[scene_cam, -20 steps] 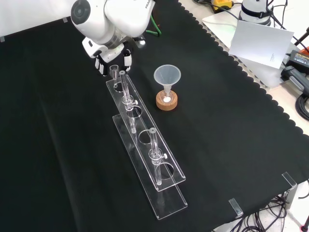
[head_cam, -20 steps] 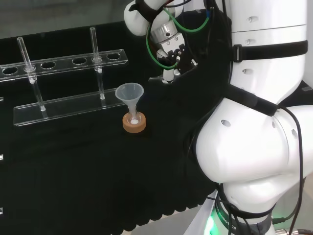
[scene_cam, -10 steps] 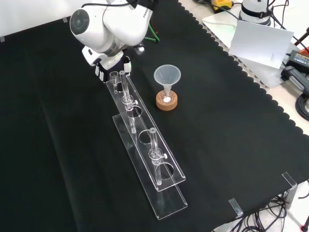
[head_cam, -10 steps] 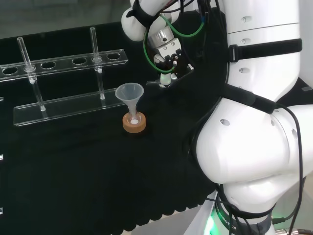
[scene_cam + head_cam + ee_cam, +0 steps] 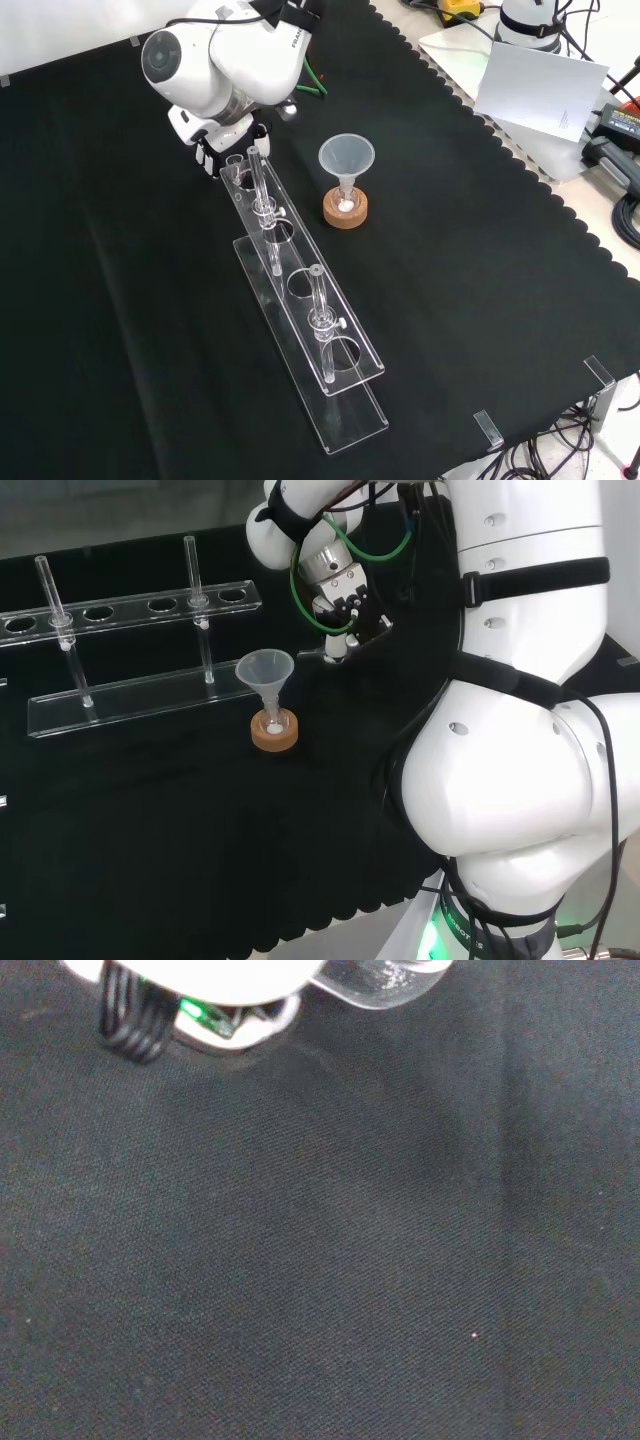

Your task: Put the weighing funnel back on the table.

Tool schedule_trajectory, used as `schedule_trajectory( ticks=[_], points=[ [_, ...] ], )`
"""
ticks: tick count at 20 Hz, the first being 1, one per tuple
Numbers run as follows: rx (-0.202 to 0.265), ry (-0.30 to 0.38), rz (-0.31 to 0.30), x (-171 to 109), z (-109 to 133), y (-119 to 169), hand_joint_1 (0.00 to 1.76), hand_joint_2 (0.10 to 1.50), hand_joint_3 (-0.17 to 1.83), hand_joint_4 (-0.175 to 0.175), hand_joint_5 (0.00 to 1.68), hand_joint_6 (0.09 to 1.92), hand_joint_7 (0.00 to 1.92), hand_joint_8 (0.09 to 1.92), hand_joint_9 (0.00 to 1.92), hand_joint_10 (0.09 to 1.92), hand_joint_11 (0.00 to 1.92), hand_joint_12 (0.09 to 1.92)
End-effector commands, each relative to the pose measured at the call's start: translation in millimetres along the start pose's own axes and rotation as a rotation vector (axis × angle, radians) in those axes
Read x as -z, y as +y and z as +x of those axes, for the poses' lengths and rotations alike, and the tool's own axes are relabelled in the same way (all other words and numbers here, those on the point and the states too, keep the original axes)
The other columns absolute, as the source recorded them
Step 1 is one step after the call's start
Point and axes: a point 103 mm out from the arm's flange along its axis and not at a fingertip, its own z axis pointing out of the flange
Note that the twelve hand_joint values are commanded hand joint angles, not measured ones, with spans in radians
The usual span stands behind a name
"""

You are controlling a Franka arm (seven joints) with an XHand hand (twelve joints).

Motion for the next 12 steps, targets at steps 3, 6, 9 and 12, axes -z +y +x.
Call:
schedule_trajectory(
  ticks=[3,6,9,12],
  points=[
    [0.014,-0.004,0.012,-4.1,4.3,12.1,1.11,0.69,0.59,0.175,1.28,0.63,0.81,0.70,1.27,0.09,1.03,0.87],
    [0.014,-0.006,0.006,-4.4,5.7,12.1,1.11,0.69,0.59,0.175,1.28,0.63,0.81,0.70,1.27,0.09,1.03,0.87],
    [0.016,-0.009,0.008,-4.7,6.1,12.7,1.11,0.69,0.59,0.175,1.28,0.63,0.80,0.70,1.27,0.09,1.03,0.88],
    [0.020,-0.014,0.020,-4.4,6.5,15.3,1.11,0.69,0.59,0.175,1.28,0.63,0.80,0.70,1.27,0.09,1.04,0.88]
  ],
)
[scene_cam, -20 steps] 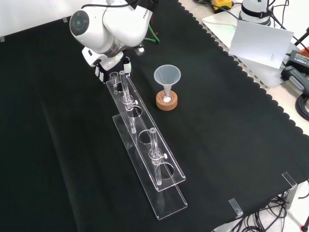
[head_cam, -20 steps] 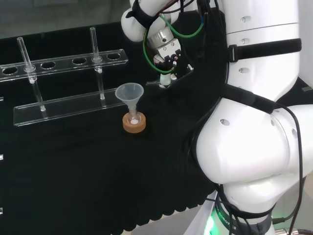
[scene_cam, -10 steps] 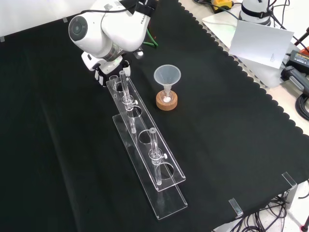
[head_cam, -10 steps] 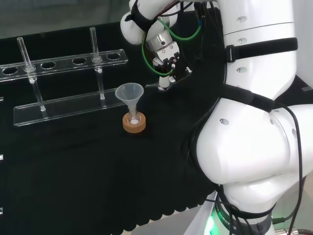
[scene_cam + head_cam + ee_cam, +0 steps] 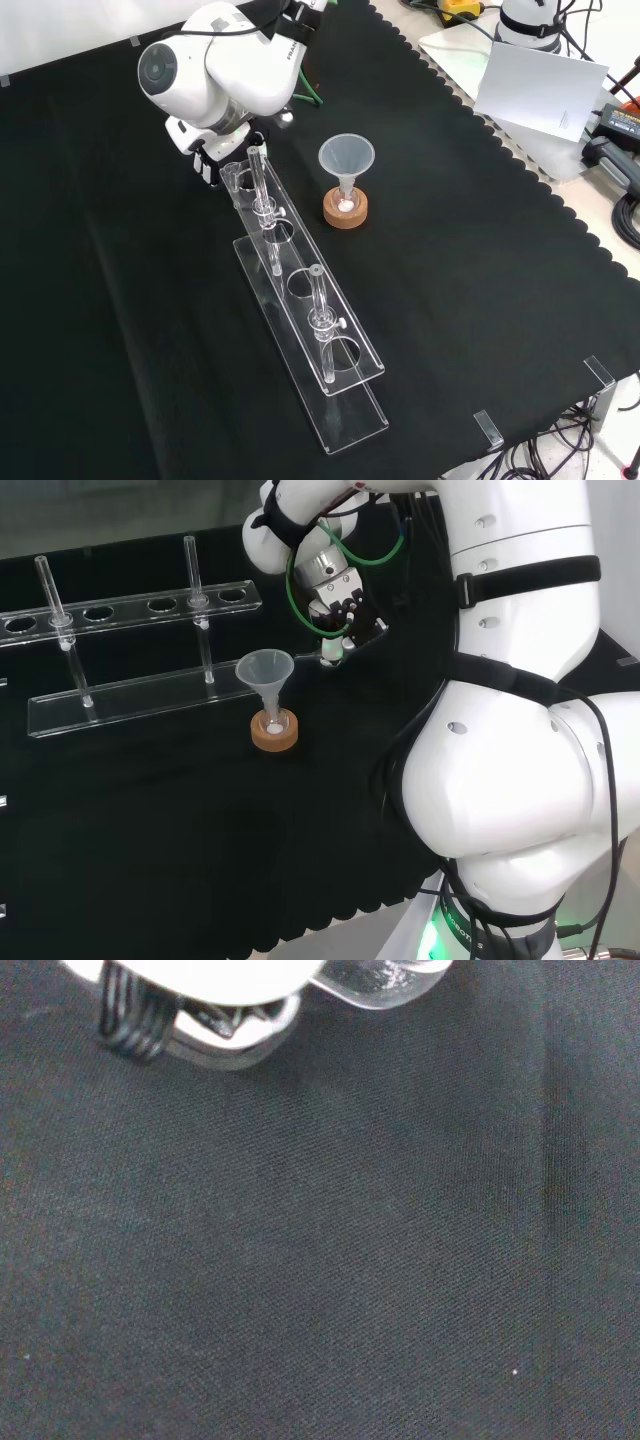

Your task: Put the weighing funnel back on the table.

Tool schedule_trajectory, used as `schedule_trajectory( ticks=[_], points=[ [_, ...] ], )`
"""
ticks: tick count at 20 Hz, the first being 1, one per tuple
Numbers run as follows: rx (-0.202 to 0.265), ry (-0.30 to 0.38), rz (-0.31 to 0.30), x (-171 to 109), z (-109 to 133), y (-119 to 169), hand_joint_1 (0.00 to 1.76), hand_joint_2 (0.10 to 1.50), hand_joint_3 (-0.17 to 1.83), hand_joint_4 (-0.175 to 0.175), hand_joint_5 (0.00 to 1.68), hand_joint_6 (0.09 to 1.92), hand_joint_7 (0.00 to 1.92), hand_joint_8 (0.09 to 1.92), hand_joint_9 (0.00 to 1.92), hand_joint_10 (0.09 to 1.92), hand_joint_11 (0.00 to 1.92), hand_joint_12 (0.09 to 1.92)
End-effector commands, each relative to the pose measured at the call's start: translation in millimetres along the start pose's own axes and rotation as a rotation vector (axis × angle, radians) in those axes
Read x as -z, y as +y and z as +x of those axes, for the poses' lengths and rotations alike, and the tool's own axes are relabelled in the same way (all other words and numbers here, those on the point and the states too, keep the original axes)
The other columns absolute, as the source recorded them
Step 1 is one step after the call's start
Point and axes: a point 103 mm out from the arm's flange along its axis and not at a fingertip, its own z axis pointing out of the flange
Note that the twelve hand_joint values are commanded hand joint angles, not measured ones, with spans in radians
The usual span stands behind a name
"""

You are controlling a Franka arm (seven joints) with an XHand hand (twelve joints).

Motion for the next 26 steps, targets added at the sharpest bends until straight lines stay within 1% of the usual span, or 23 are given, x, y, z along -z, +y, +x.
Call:
schedule_trajectory(
  ticks=[1,5,8,10,12,13,14,15,16,17,19,22,26],
  points=[
    [0.004,-0.008,0.009,-1.2,0.7,3.6,1.11,0.69,0.59,0.175,1.28,0.63,0.80,0.70,1.27,0.09,1.04,0.88],
    [0.003,-0.007,0.009,-1.5,0.9,4.6,1.11,0.69,0.59,0.175,1.28,0.64,0.80,0.70,1.27,0.09,1.03,0.88],
    [0.001,-0.006,0.008,-1.3,0.7,4.3,1.10,0.73,0.53,0.175,1.24,0.67,0.77,0.71,1.26,0.09,1.02,0.88],
    [-0.001,-0.005,0.004,-0.8,0.3,2.8,1.09,0.79,0.44,0.175,1.21,0.71,0.72,0.73,1.23,0.09,1.00,0.90],
    [-0.002,-0.001,0.000,-0.1,-0.6,0.9,1.07,0.89,0.29,0.175,1.16,0.75,0.66,0.77,1.21,0.09,0.98,0.92],
    [-0.003,0.000,-0.003,0.3,-1.1,-0.2,1.00,0.90,0.23,0.123,1.10,0.73,0.62,0.78,1.19,0.09,0.95,0.94],
    [-0.001,-0.014,-0.011,1.1,-1.2,-1.5,0.95,0.90,0.20,0.073,1.05,0.70,0.59,0.78,1.17,0.09,0.92,0.95],
    [0.000,-0.030,-0.015,1.9,-1.0,-2.8,0.91,0.89,0.19,0.036,0.99,0.67,0.55,0.78,1.15,0.09,0.89,0.97],
    [-0.001,-0.029,-0.017,2.4,-1.5,-3.8,0.89,0.89,0.19,0.013,0.93,0.67,0.52,0.79,1.12,0.09,0.86,1.00],
    [0.000,-0.021,-0.020,2.6,-3.2,-4.3,0.88,0.88,0.20,-0.002,0.88,0.67,0.49,0.79,1.10,0.09,0.82,1.02],
    [0.007,-0.022,-0.023,2.9,-5.9,-5.7,0.86,0.85,0.23,-0.019,0.76,0.70,0.44,0.79,1.06,0.09,0.77,1.06],
    [0.009,-0.018,-0.023,3.9,-7.8,-9.5,0.84,0.82,0.27,-0.026,0.63,0.72,0.39,0.78,1.00,0.09,0.68,1.11],
    [0.012,-0.015,-0.013,5.6,-10.4,-17.2,0.83,0.79,0.30,-0.035,0.49,0.69,0.33,0.77,0.94,0.09,0.60,1.16]
  ],
)
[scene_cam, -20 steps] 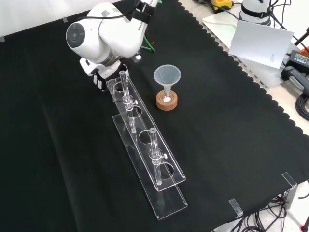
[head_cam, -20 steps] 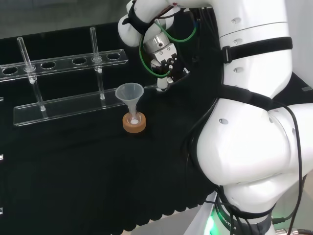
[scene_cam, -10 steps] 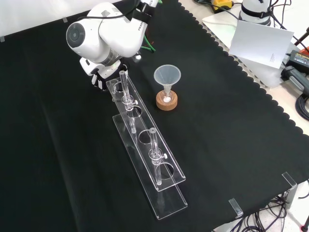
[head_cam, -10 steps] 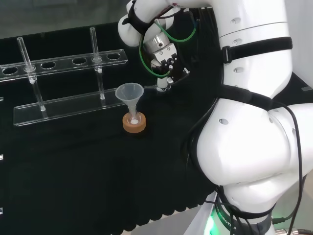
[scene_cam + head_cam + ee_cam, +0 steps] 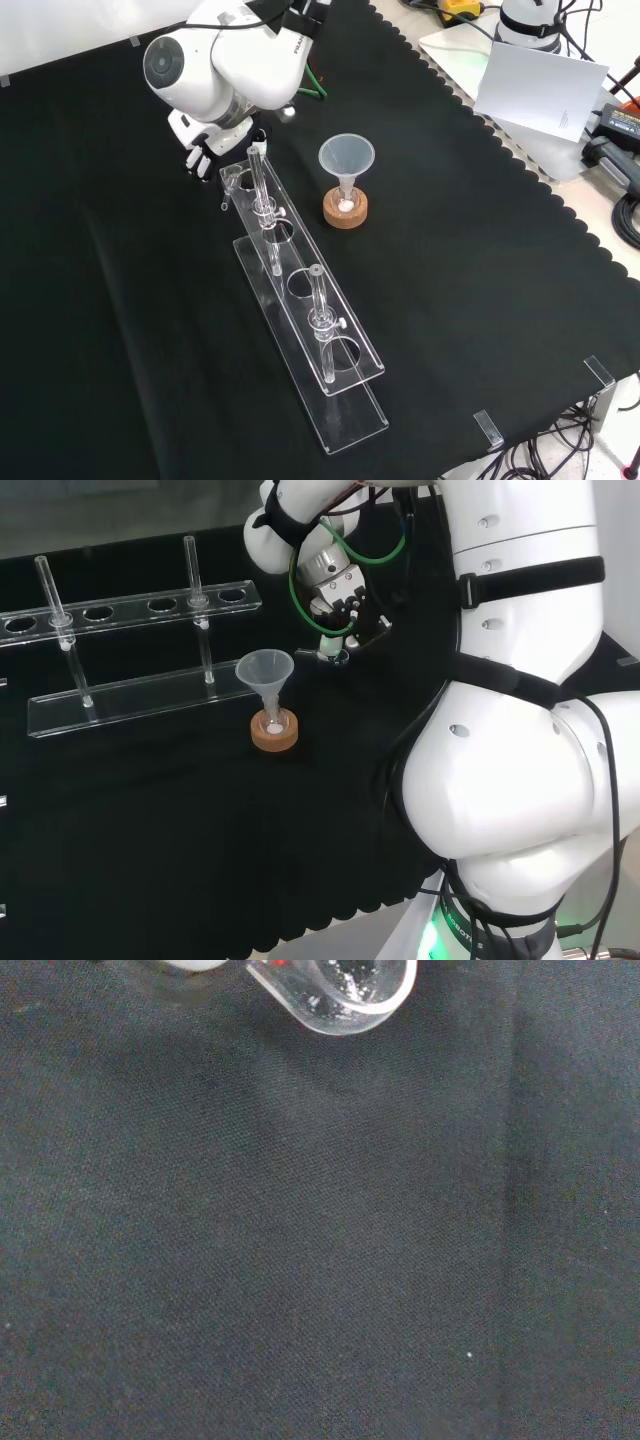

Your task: Put the weighing funnel back on the table.

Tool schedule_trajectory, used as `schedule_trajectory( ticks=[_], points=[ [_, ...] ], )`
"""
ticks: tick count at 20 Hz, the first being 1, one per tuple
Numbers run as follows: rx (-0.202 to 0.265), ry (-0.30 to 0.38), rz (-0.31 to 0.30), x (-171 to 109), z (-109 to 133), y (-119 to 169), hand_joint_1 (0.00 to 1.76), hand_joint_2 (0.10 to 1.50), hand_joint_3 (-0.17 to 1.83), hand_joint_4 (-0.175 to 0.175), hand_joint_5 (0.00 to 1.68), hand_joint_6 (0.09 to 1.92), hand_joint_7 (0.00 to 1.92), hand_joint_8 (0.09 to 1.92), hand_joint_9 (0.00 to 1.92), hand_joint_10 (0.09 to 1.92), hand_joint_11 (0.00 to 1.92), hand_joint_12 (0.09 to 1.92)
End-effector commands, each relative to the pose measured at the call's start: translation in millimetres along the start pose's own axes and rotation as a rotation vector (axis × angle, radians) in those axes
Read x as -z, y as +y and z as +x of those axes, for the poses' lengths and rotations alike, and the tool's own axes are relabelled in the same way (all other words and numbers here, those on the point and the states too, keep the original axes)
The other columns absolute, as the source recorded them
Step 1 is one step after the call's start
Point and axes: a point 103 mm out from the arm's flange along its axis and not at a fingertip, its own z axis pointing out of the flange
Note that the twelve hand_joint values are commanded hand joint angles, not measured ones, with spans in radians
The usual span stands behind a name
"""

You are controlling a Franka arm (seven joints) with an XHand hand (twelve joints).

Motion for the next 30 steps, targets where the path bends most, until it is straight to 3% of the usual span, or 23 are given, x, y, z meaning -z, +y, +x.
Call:
schedule_trajectory(
  ticks=[1,6,19,30],
  points=[
    [0.003,0.007,0.003,2.6,-4.5,-10.4,0.82,0.78,0.30,-0.038,0.45,0.68,0.32,0.77,0.93,0.09,0.58,1.17],
    [-0.010,0.031,-0.015,13.4,-14.0,-30.0,0.78,0.74,0.33,-0.050,0.35,0.57,0.25,0.77,0.86,0.09,0.50,1.23],
    [-0.072,0.096,-0.092,52.0,-34.8,-111.9,0.71,0.72,0.35,-0.045,0.35,0.43,0.23,0.75,0.81,0.09,0.42,1.27],
    [-0.063,0.130,-0.157,73.5,-22.2,-168.4,0.65,0.73,0.35,-0.041,0.35,0.39,0.24,0.75,0.81,0.09,0.42,1.28]
  ],
)
